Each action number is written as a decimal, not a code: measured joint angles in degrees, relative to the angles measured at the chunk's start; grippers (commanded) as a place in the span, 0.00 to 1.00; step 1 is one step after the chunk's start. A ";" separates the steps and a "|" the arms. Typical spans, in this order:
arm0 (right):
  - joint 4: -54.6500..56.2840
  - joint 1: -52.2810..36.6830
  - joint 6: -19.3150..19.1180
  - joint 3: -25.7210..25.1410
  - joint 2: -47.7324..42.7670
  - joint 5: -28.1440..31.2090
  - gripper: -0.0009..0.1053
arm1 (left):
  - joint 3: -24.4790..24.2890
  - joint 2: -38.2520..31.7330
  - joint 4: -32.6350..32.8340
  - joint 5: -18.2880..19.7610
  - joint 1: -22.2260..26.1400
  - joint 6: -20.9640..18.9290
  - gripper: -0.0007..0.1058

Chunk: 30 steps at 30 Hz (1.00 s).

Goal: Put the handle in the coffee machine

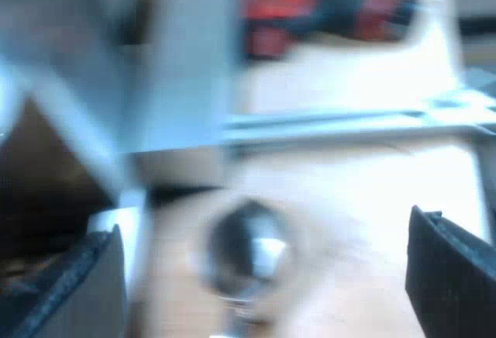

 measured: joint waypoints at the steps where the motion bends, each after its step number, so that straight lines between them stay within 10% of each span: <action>1: 0.43 -1.92 -0.42 0.00 -0.21 -0.37 0.72 | 0.67 -0.70 0.00 -0.09 0.00 0.31 0.78; 30: 7.31 -6.49 -5.76 19.82 -48.41 -10.00 0.72 | 18.00 -39.55 13.12 -10.26 0.00 3.30 0.78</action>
